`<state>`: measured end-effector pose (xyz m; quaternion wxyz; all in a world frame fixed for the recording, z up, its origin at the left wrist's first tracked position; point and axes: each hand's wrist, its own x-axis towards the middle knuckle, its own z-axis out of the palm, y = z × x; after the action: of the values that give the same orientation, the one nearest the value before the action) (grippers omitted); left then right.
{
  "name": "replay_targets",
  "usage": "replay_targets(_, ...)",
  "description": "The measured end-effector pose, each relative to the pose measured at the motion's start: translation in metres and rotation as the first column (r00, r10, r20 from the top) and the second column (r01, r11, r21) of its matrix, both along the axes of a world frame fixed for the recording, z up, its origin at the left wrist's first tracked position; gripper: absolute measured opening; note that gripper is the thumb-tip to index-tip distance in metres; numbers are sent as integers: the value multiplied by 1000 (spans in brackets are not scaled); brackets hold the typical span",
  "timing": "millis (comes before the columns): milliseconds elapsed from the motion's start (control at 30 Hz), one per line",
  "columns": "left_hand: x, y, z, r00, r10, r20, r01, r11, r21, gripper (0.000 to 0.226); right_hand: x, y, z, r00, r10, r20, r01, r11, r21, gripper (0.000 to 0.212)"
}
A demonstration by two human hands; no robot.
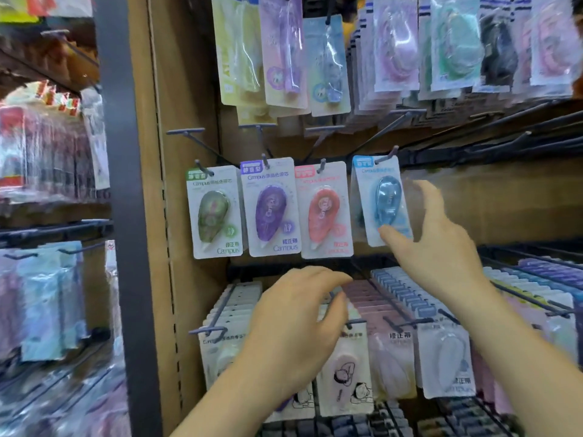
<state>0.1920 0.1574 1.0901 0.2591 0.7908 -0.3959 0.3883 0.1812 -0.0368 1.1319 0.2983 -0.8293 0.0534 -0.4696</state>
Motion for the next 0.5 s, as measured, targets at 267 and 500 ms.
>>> replay_targets(267,-6,9,-46,936,-309,167,324,943,-73,19,-60,-1,-60,944,183,273,-222,968,118,21)
replay_targets(500,-21,-15,-122,863,-478,-166,490,871,38,20,-109,-17,-127,943,333,-19,-327,934,145,10)
